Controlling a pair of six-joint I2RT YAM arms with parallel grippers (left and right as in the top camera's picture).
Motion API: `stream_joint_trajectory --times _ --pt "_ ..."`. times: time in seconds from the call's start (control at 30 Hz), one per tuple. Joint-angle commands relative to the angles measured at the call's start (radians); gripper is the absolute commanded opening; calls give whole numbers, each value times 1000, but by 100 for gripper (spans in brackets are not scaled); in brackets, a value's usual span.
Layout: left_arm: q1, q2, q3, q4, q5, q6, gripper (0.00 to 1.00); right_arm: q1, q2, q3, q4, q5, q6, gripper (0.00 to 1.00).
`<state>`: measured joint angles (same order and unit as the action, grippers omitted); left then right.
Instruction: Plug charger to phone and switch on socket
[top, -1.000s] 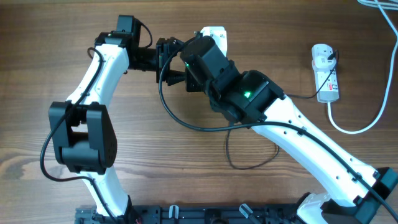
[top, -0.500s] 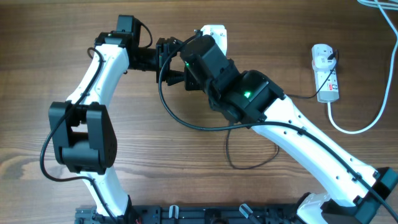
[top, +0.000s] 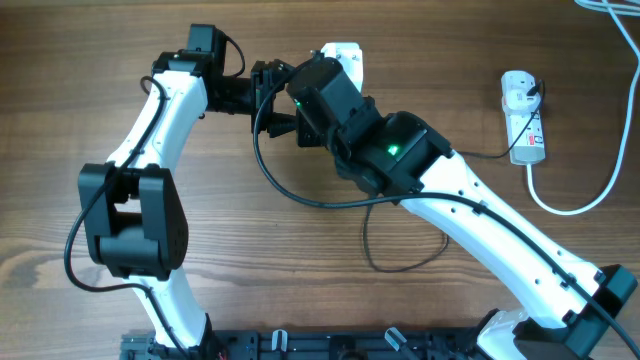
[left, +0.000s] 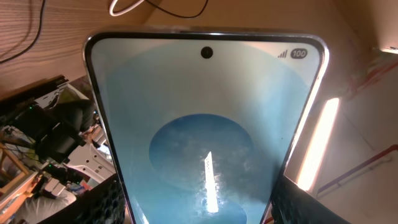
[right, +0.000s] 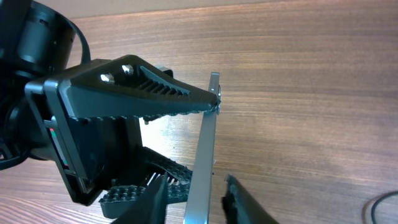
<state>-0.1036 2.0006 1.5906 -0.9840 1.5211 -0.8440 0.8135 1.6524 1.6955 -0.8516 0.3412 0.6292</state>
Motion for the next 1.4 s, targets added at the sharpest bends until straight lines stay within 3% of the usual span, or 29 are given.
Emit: stream_joint_trajectory --times 0.0,0.13,0.53,0.67,0.83,1.2,1.37 --pt "3 -39 22 0 56 -3 67 -3 13 11 0 -3 2 25" --pt "3 -39 22 0 56 -3 67 -3 13 11 1 -13 2 23" --pt "3 -39 22 0 56 -2 67 -3 13 11 2 -13 2 4" --pt "3 -39 22 0 56 -2 73 -3 13 11 3 -11 36 4" --pt "3 -39 22 0 56 -2 100 -3 5 12 4 -4 300 4" --pt "3 -39 22 0 56 -2 98 -3 -45 12 -2 82 1056 4" --pt "3 -39 22 0 56 -3 73 -3 -44 12 -22 80 1211 4"
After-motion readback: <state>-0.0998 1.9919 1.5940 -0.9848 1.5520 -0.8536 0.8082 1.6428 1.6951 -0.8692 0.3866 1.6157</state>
